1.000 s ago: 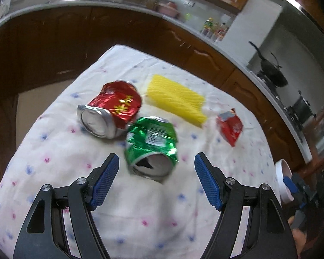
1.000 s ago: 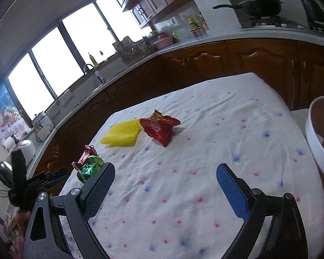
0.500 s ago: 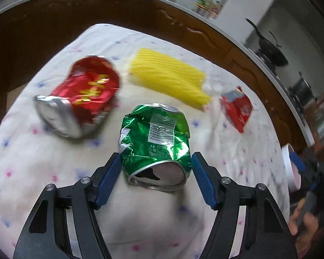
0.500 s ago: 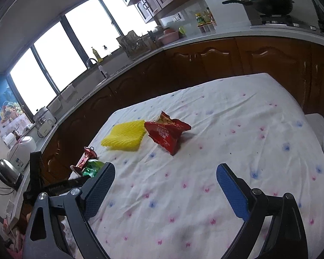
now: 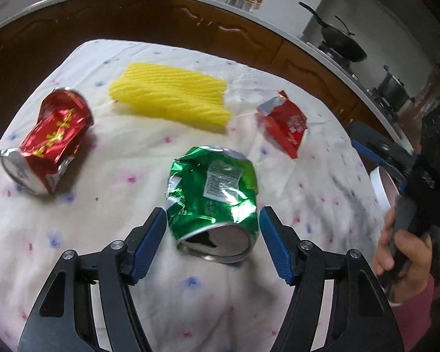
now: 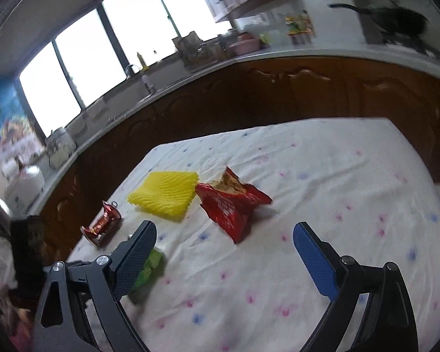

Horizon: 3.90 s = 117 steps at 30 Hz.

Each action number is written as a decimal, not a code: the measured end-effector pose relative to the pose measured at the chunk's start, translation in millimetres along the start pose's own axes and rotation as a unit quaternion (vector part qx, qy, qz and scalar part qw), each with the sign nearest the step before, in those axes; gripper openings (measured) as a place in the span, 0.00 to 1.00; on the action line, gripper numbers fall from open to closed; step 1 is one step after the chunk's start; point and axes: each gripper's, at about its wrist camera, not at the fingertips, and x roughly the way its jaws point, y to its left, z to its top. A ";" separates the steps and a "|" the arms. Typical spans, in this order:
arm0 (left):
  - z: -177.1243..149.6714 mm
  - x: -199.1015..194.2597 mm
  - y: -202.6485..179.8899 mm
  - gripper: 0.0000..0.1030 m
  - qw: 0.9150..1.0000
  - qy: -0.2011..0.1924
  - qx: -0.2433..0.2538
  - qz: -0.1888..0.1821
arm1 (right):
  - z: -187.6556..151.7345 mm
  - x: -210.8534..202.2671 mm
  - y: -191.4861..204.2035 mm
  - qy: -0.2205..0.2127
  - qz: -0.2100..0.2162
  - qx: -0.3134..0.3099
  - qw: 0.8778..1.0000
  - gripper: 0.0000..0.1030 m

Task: Collect trash
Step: 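Grasp the crushed green can with the left tool while the right tool grasps the red chip bag, then carry can and chip bag over the pink bucket and open both tools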

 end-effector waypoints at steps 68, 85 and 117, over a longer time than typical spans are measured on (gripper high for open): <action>-14.5 -17.5 -255.8 0.59 0.962 -0.056 0.210 -0.164 | -75.7 -234.1 -117.6 -0.129 -0.132 0.129 0.974 0.04; -6.8 -0.1 -336.5 0.59 0.946 -0.051 0.252 -0.198 | -85.8 -278.6 -166.8 -0.160 -0.169 0.167 0.958 0.04; -9.6 109.3 -443.0 0.59 0.929 0.043 0.331 -0.158 | -89.3 -247.8 -256.2 -0.104 -0.198 0.228 0.948 0.04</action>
